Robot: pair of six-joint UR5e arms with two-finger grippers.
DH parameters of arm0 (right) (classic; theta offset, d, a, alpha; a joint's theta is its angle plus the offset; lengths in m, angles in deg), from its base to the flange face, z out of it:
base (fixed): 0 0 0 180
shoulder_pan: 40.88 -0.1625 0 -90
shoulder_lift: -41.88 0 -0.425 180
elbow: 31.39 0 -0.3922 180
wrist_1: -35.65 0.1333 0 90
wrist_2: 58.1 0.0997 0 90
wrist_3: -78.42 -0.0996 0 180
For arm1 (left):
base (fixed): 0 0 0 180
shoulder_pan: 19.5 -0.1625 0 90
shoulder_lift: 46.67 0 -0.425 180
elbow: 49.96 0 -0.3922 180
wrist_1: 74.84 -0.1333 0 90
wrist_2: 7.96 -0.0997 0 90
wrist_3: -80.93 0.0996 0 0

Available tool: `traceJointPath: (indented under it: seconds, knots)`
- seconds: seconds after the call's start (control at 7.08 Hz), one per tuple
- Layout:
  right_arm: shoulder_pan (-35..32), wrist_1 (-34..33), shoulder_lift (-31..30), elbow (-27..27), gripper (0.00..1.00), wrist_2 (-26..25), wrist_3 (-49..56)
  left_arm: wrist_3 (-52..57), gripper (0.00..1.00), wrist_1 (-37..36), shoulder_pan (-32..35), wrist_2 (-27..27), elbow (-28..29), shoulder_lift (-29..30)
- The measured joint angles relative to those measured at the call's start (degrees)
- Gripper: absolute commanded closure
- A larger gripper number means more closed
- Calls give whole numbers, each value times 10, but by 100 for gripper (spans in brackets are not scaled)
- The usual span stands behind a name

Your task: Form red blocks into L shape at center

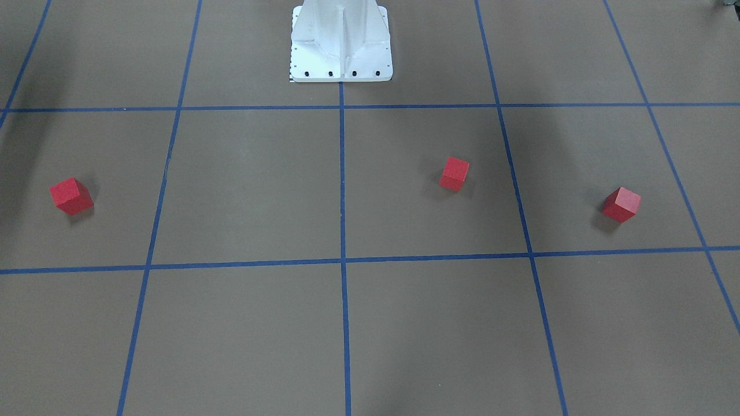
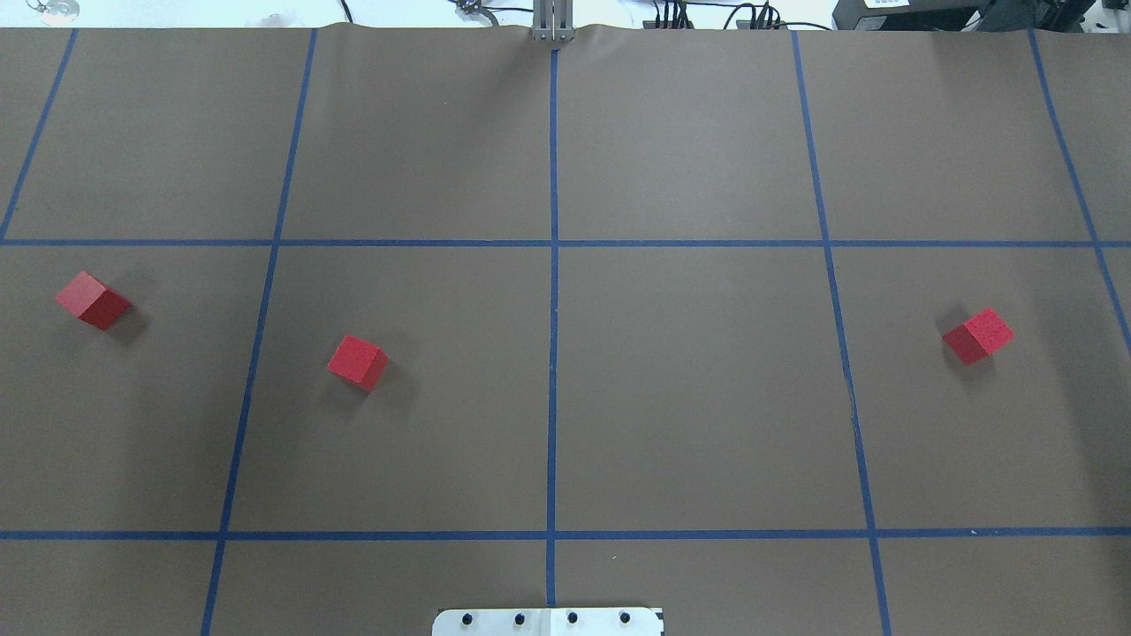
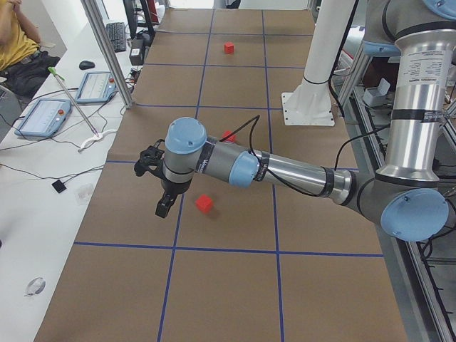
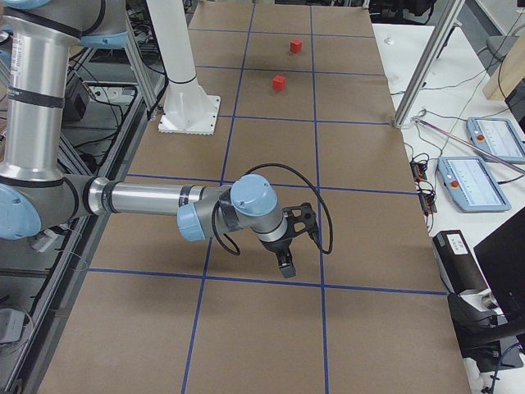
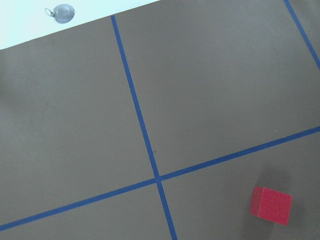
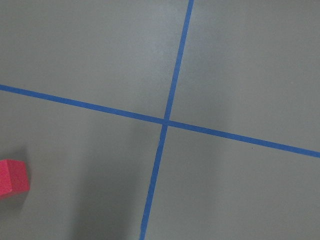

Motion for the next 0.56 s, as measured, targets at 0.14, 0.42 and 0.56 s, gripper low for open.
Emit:
traceJointPath:
  seconds: [0.14, 0.42, 0.56]
  knots:
    - [23, 26, 5, 0, 1, 15, -3, -9, 0, 30, -7, 0, 2, -1]
    - [93, 63, 13, -2, 1, 29, -91, -14, 0, 76, -41, 0, 3, -3]
    - [141, 97, 15, -2, 1, 12, -162, -14, 0, 85, -51, 0, 4, -3]
